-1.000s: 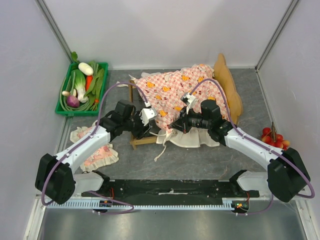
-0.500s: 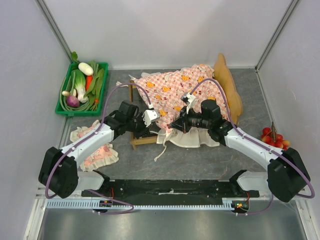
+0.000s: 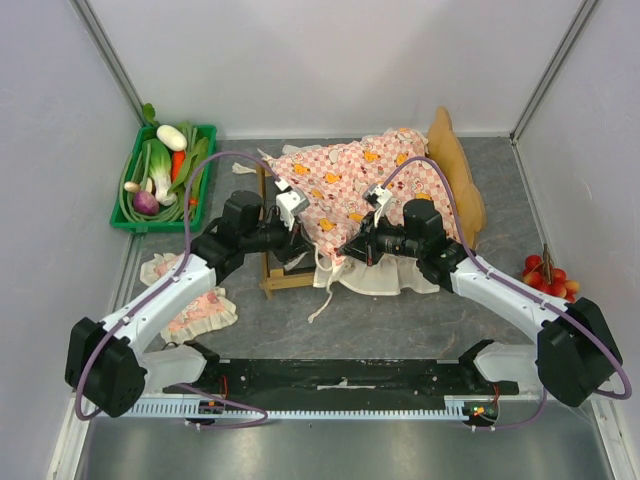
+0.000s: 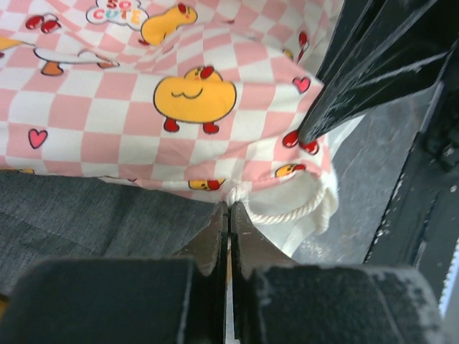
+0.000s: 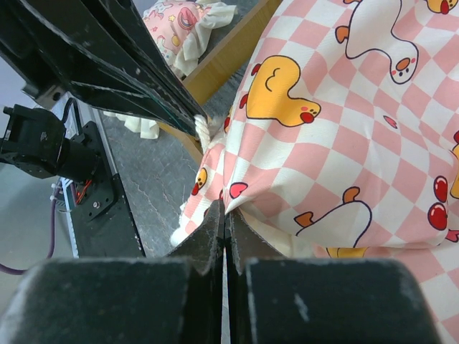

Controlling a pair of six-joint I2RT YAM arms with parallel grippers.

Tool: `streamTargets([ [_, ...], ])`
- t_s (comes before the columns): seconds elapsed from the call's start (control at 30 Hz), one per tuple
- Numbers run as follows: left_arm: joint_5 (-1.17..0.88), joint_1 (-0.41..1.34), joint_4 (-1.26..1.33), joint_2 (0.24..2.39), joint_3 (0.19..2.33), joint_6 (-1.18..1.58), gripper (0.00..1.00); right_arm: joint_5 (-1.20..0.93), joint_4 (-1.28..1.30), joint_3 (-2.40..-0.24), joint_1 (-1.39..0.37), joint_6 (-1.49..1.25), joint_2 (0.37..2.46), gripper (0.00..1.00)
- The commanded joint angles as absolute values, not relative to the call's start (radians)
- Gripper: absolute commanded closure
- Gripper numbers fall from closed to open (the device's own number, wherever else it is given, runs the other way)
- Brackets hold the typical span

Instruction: Set up the pet bed

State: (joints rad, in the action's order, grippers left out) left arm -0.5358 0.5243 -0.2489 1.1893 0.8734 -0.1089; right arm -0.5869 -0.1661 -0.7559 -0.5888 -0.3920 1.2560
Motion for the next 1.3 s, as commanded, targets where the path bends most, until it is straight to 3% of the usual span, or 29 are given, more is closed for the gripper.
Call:
streamTargets([
  [0.0,-0.561,0.528,-0.12,1.14,0.87,0.089,0.98,-0.594,-0.199,-0.753,-0.588,-0.394,1.224,0.99],
  [0.9,-0.29,0.526,-0.069,1.172,0.66,0.201,0.97,-0.592,-0.218,-0.755,-0.621,-0.41,1.246,0.97],
  [0.97,-0.285,0.526,-0.08,1.181,0.652,0.221,0.9,-0.581,-0.225,-0.759,-0.633,-0.413,1.253,0.97],
  [1.03,-0.285,0.526,-0.095,1.18,0.653,0.238,0.74,-0.572,-0.233,-0.762,-0.655,-0.417,1.259,0.97],
  [1.13,-0.285,0.526,-0.139,1.16,0.663,0.256,0.61,-0.549,-0.247,-0.767,-0.684,-0.425,1.272,0.97],
  [1.27,-0.25,0.526,-0.218,1.077,0.681,0.265,0.52,-0.512,-0.267,-0.776,-0.718,-0.442,1.29,0.97],
])
